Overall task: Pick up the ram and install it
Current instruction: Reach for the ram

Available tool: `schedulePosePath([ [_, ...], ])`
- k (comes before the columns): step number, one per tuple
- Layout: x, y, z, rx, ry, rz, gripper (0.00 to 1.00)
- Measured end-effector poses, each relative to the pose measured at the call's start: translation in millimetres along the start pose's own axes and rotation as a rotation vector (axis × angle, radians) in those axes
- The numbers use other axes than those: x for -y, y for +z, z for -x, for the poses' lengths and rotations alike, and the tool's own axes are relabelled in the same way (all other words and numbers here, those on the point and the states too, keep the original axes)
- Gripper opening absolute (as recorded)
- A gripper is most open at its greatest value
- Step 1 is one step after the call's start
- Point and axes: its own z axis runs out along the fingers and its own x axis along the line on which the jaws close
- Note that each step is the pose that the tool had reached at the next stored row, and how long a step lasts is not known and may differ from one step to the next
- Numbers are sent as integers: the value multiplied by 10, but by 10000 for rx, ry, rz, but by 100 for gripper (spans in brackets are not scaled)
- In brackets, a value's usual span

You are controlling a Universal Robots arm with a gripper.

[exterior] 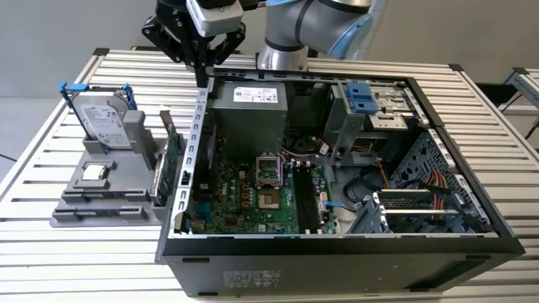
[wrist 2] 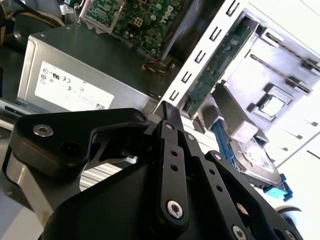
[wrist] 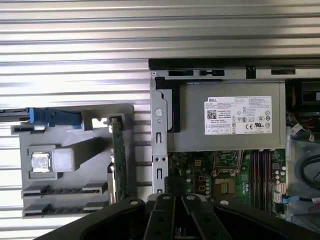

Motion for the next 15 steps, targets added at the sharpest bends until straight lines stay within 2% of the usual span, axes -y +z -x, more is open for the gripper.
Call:
schedulePosePath([
  [15,5,-1,-109,-4,-92,1,0],
])
